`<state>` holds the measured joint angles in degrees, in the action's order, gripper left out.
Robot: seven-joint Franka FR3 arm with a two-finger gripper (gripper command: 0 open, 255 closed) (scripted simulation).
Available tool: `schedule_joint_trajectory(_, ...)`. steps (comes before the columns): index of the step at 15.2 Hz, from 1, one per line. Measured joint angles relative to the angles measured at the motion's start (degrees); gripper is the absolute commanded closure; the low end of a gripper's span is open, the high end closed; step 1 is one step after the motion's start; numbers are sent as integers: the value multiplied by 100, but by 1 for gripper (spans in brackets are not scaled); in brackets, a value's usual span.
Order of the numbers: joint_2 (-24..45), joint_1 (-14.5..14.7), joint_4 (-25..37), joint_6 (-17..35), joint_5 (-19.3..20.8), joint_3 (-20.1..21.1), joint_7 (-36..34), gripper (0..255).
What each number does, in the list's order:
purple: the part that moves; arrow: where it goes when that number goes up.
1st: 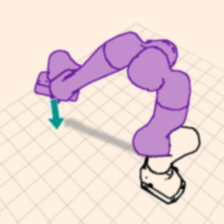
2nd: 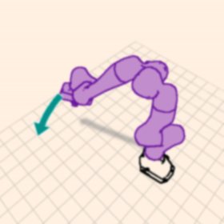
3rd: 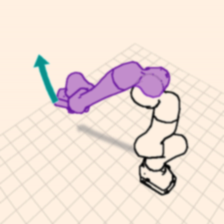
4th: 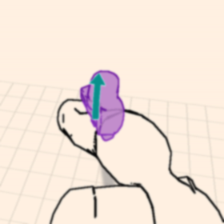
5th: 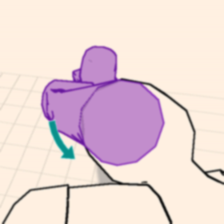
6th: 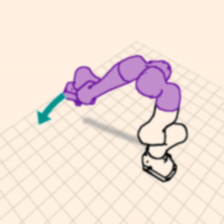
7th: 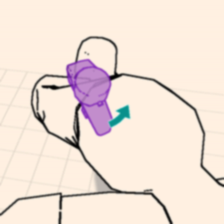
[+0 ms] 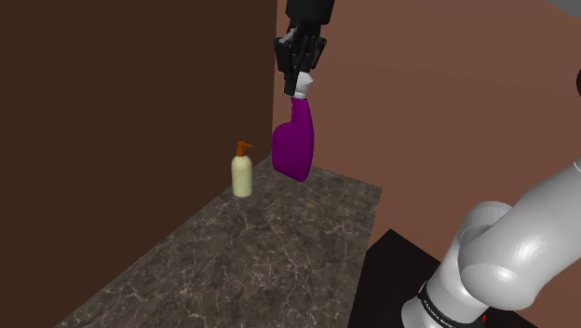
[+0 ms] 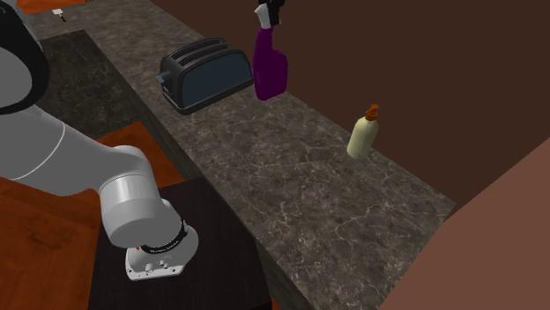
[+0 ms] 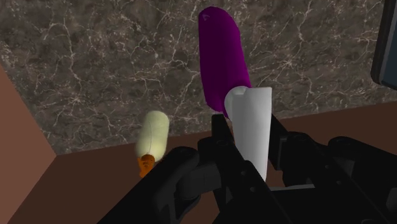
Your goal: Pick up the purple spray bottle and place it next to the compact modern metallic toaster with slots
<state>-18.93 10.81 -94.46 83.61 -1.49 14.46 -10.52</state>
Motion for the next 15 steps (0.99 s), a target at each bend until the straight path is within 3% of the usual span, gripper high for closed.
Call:
schedule_joint_trajectory(9, -231, 367, -46, -161, -210, 881, -1247, 255)
schedule_joint_trajectory(15, -102, 574, 246, -310, -279, 1584, -2166, 255)
